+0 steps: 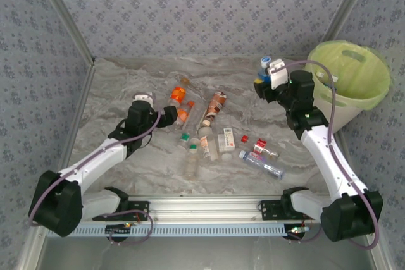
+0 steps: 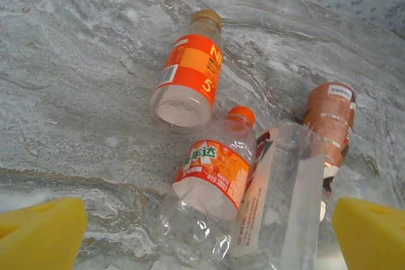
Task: Put the plastic bottles in the bin
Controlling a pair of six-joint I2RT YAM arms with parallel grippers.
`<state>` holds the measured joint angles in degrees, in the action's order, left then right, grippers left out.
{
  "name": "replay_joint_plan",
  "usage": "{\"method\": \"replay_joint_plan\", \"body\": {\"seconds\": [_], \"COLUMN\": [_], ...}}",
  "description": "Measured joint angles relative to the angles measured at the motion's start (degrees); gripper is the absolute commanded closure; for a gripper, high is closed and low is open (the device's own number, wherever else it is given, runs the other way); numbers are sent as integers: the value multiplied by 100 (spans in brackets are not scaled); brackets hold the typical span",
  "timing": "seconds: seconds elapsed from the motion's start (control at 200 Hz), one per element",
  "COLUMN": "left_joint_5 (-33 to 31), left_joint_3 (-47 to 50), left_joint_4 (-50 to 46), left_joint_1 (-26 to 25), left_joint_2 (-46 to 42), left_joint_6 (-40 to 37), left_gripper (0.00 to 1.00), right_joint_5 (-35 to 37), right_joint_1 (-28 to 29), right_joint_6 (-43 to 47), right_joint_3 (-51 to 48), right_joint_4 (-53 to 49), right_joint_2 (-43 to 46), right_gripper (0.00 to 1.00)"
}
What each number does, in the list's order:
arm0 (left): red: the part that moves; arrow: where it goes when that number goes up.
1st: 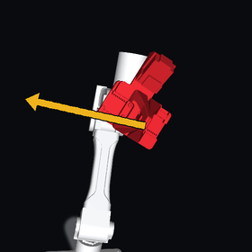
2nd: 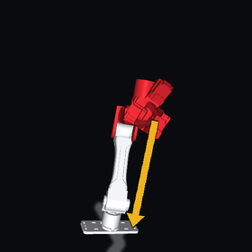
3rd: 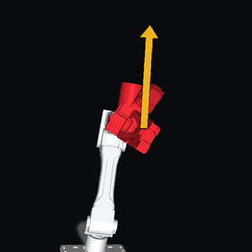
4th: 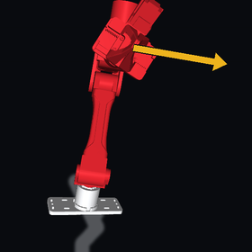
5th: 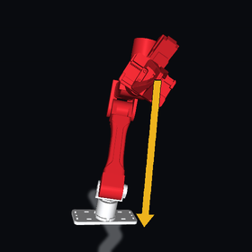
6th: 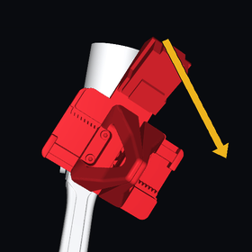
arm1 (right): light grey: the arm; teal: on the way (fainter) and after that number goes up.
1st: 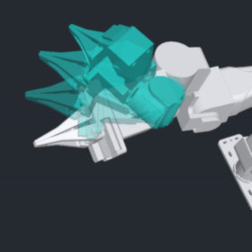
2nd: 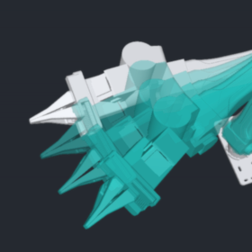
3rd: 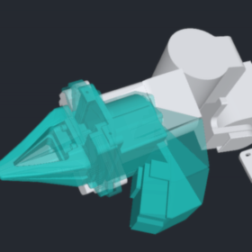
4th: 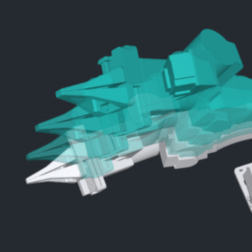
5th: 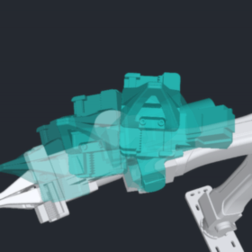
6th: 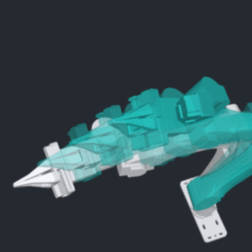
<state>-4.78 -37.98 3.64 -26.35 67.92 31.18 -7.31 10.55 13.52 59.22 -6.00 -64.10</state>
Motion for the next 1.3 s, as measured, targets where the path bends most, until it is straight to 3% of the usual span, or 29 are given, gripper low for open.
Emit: {"method": "replay_joint_plan", "body": {"seconds": [0.125,0.245,0.555,0.904,1.299], "left_joint_5": [-24,22,-48,-258,44], "left_joint_3": [-402,-835,-1733,-2900,-3403], "left_joint_4": [-387,-848,-1576,-2374,-2706], "left_joint_1": [125,254,310,468,734], "left_joint_2": [470,909,1473,2675,3195], "left_joint_6": [330,398,50,-400,-780], "left_gripper": [0,1,1,0,1], "right_joint_5": [588,1187,1871,1388,654], "right_joint_1": [-136,-610,-2249,-3001,-3167], "right_joint_6": [-675,-1285,-2581,-3222,-3517], "right_joint_3": [911,1648,1749,2400,2949], "right_joint_4": [-323,-564,-813,-1576,-2500], "right_joint_2": [-138,-133,-240,-1556,-2131], "right_gripper": [40,42,39,35,10]}}
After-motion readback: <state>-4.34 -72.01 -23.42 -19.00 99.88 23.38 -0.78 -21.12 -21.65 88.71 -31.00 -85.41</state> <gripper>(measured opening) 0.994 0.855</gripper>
